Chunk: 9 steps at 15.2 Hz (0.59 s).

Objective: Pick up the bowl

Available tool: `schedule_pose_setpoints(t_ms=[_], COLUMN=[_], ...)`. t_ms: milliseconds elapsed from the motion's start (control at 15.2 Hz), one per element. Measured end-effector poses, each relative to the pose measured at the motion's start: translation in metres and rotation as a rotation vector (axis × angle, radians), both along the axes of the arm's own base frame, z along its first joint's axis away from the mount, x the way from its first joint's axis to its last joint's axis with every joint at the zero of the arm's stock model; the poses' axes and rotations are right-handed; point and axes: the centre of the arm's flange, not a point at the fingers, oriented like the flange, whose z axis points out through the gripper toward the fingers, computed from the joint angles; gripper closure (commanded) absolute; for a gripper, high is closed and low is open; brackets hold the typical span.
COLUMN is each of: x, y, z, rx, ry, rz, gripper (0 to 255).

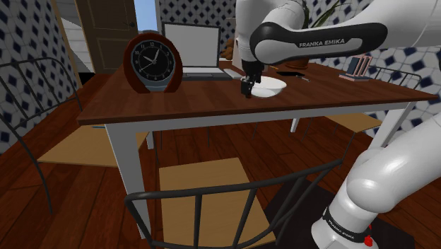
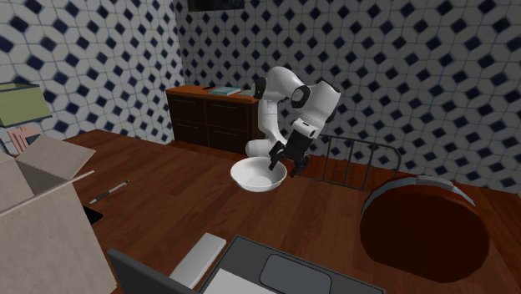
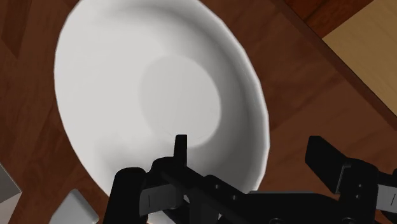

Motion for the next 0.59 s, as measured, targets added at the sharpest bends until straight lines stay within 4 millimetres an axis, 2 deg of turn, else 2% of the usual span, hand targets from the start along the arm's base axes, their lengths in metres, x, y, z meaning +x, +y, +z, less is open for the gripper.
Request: schedule_pose_setpoints(t_ms=[594], x=[-0.0001], y=[-0.0005], z=[-0.0017], rx=[0.000], ry=[-0.002], rz=[0.001], gripper=[255])
